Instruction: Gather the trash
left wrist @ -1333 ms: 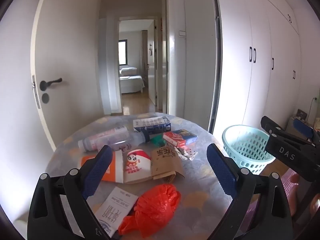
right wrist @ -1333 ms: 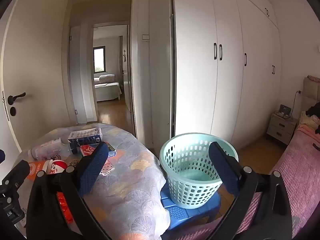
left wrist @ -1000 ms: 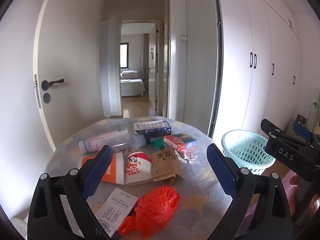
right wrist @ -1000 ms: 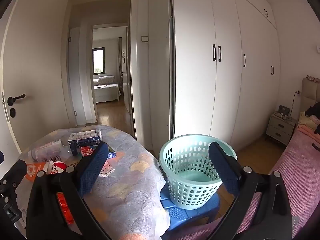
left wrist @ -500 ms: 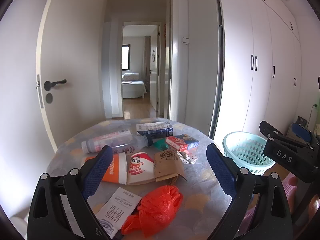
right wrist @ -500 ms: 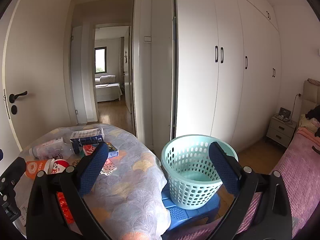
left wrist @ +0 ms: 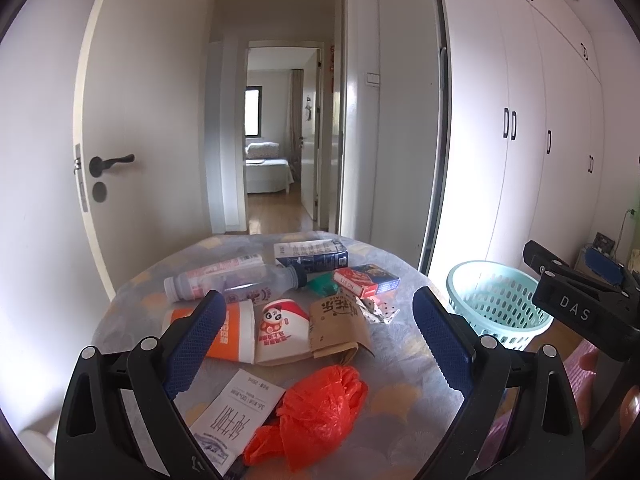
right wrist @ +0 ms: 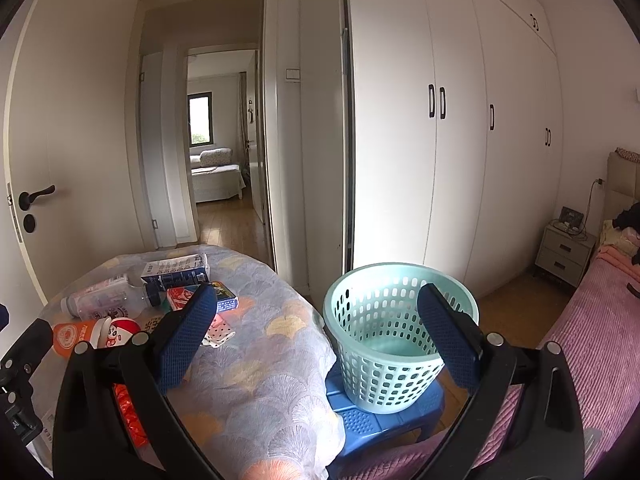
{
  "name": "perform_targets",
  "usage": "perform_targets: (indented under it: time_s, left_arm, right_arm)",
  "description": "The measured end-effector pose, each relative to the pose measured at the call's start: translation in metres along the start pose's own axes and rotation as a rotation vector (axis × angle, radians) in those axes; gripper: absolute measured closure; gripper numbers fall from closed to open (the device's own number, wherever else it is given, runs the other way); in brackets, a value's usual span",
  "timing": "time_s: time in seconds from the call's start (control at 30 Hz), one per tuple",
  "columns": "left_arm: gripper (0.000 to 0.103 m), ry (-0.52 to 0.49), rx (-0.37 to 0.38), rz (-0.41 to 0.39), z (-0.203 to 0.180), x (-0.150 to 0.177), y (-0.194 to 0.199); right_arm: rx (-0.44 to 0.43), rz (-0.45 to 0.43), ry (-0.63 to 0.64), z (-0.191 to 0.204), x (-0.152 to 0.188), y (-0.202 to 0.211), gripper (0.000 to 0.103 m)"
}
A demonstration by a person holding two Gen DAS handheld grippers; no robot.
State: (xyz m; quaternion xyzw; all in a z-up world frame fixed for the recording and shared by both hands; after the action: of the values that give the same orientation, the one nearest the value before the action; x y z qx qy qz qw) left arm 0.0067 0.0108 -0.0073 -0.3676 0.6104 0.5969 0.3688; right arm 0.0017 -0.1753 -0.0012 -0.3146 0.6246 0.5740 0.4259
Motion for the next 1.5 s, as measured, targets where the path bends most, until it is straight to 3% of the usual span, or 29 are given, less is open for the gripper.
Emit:
perform_targets:
  time_s: [1.5]
  left_arm:
    - [0.011,0.02,0.031,0.023,0.016,0.006,-0.002]
  right_arm:
    - [-0.023,0.024,0.006,0.006,0.002,0.002,0.007]
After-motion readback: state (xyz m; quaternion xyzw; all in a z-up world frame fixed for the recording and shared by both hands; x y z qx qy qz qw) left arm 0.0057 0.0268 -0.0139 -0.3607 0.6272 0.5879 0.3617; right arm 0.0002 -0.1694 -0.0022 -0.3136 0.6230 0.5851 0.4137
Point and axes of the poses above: each gripper's, at about its wrist camera, not at the fingertips, and y roughly against the way its jaws point, z to its left, x to its underside, the point moved 2 cm from there along -y, roughly the way its jaws point, and after that the axes turned 7 degrees about z, right-handed, at the moved point
